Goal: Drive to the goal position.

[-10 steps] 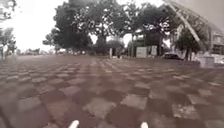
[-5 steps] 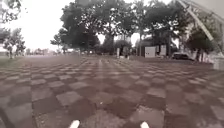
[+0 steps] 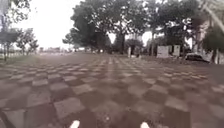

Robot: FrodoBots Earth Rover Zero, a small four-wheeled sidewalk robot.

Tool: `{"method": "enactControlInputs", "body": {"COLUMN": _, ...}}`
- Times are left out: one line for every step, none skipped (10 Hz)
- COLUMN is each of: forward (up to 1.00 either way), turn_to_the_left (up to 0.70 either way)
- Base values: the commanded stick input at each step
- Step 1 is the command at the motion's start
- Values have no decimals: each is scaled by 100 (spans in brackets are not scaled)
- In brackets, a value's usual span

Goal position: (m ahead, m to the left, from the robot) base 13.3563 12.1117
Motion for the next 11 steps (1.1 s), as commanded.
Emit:
{"method": "enactControlInputs", "body": {"forward": 70, "turn_to_the_left": 27}}
{"method": "enactControlInputs", "body": {"forward": 70, "turn_to_the_left": 27}}
{"method": "enactControlInputs", "body": {"forward": 70, "turn_to_the_left": 27}}
{"method": "enactControlInputs", "body": {"forward": 70, "turn_to_the_left": 27}}
{"method": "enactControlInputs", "body": {"forward": 70, "turn_to_the_left": 27}}
{"method": "enactControlInputs", "body": {"forward": 70, "turn_to_the_left": 27}}
{"method": "enactControlInputs", "body": {"forward": 70, "turn_to_the_left": 27}}
{"method": "enactControlInputs", "body": {"forward": 70, "turn_to_the_left": 27}}
{"method": "enactControlInputs", "body": {"forward": 70, "turn_to_the_left": 27}}
{"method": "enactControlInputs", "body": {"forward": 70, "turn_to_the_left": 27}}
{"method": "enactControlInputs", "body": {"forward": 70, "turn_to_the_left": 27}}
